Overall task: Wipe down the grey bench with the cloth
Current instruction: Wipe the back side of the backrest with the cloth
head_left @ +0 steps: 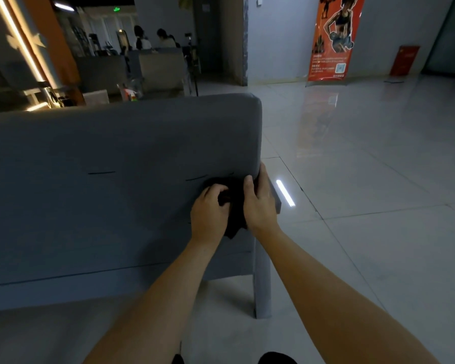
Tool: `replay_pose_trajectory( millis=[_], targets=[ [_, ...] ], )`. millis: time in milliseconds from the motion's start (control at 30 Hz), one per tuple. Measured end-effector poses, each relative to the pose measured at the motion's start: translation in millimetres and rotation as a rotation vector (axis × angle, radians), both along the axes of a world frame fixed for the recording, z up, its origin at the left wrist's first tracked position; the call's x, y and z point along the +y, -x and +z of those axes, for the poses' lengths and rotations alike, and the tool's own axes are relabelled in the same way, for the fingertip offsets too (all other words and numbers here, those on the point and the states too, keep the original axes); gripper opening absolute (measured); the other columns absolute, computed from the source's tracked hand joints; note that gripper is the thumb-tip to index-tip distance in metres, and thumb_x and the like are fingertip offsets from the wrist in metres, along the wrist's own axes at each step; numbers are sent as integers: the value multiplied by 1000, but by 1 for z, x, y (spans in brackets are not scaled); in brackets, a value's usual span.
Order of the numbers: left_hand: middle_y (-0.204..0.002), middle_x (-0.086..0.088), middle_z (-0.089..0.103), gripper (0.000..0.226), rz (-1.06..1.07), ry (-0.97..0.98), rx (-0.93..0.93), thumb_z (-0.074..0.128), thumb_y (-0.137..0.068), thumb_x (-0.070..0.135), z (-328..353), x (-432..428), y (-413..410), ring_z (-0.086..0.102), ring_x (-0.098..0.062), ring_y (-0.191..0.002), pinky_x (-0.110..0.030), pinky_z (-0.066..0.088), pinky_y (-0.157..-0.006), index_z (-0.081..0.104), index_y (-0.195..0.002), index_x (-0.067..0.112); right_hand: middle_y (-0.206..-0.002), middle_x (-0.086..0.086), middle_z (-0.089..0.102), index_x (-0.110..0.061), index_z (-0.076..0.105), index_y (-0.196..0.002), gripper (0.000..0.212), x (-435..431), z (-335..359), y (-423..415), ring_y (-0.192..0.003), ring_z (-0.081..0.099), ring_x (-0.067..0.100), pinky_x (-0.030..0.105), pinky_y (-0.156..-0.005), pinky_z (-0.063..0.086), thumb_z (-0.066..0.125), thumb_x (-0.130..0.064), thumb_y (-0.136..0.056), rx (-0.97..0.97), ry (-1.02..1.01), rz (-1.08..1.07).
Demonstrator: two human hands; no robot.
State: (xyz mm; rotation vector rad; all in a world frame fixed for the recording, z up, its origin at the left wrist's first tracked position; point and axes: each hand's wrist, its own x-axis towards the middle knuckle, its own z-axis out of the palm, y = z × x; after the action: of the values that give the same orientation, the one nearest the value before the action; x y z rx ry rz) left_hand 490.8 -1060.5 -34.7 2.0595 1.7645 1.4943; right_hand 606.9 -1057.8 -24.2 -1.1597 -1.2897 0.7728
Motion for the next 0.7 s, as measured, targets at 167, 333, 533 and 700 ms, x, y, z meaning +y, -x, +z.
replay_pose_trajectory(
  millis=[167, 333, 533, 700],
  targets=[
    [-96, 10, 70, 17, -52, 33, -155, 71, -89, 18, 16, -12, -4, 65, -5, -87, -29, 56, -78, 66, -104, 18, -158, -6, 41, -39, 16, -160, 59, -1, 1, 1, -143, 39, 13, 45, -120, 34, 33, -52, -106, -15, 23, -1],
    [-90, 13, 65, 22, 15, 23, -421, 75, -89, 30, 50, -9, -18, 63, 4, -84, -16, 52, -72, 58, -101, 20, -156, -6, 44, -40, 18, -159, 56, -2, 4, -2, -141, 42, 12, 43, -119, 36, 32, -51, -106, -25, 15, 3],
    [-83, 9, 62, 22, 73, 77, -475, 71, -91, 26, 48, -1, -33, 61, -1, -72, -16, 48, -62, 53, -95, 15, -159, -6, 39, -37, 15, -161, 57, -6, 2, 0, -144, 38, 11, 38, -120, 34, 33, -48, -108, 3, 11, 8],
    [-82, 5, 61, 18, 142, 174, -587, 67, -94, 21, 24, -2, -18, 59, -5, -71, -13, 41, -57, 53, -94, 10, -158, -9, 40, -39, 16, -160, 55, -5, 2, -3, -143, 37, 8, 40, -121, 34, 33, -47, -108, -8, 7, 23]
  ],
)
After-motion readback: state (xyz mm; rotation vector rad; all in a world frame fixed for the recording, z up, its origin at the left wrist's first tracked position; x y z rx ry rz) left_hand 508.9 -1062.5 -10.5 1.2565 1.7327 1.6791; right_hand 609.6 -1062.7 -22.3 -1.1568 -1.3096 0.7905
